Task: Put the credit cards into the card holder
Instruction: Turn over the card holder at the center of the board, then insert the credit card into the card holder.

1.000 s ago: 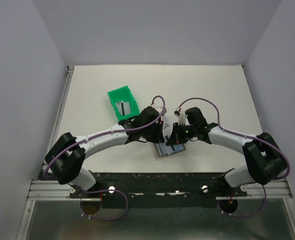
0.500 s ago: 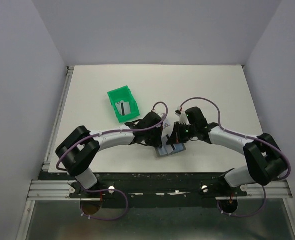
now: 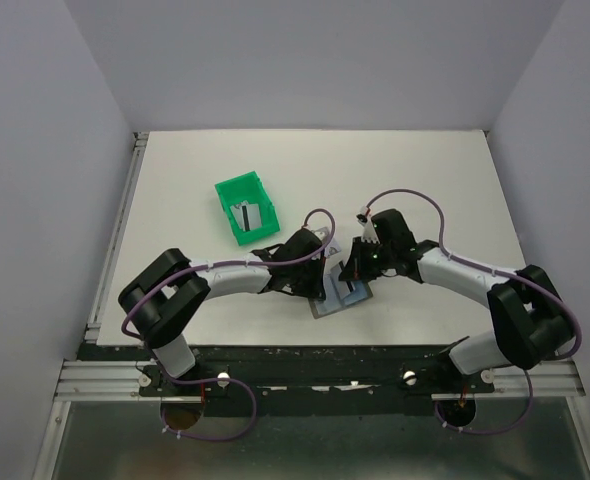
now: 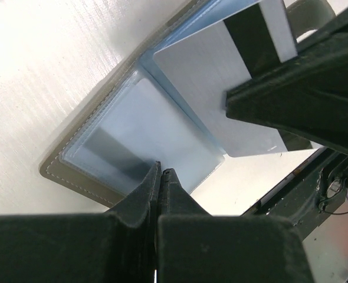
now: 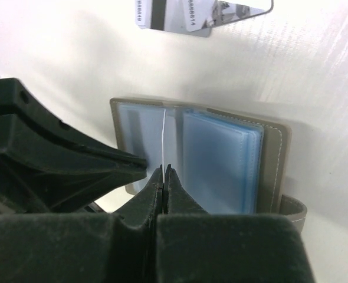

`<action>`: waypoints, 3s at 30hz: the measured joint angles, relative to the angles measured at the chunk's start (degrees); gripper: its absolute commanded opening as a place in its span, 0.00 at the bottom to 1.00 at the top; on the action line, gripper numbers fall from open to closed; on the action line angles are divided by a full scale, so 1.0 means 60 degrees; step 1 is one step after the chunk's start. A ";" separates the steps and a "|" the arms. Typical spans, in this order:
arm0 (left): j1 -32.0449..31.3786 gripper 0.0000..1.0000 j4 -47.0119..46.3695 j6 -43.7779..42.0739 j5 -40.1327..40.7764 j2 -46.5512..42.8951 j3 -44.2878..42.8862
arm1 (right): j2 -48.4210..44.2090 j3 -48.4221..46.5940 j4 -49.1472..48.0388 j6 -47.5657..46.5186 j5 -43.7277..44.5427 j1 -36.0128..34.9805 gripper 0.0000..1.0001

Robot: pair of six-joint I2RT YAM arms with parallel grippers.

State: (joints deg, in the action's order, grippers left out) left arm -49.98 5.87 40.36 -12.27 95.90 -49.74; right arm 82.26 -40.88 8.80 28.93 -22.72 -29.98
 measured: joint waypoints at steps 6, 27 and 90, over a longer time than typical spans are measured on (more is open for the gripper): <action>0.0000 0.00 -0.0069 0.0007 -0.0004 -0.0026 0.0047 | 0.0317 -0.0011 0.0011 -0.0022 0.0280 0.0015 0.01; 0.0000 0.00 -0.0062 0.0000 0.0004 -0.0047 0.0066 | 0.0659 0.0401 -0.0707 0.0248 0.0219 0.0015 0.01; 0.0000 0.00 0.1206 0.0000 0.1351 -0.1854 0.0867 | 0.1406 0.1333 -0.3249 0.1479 -0.1668 0.0076 0.00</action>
State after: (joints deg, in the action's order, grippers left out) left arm -49.98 13.10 40.36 -4.16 84.77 -44.53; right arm 90.70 -32.88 -10.70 37.80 -32.73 -29.52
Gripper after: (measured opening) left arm 0.019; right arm 0.012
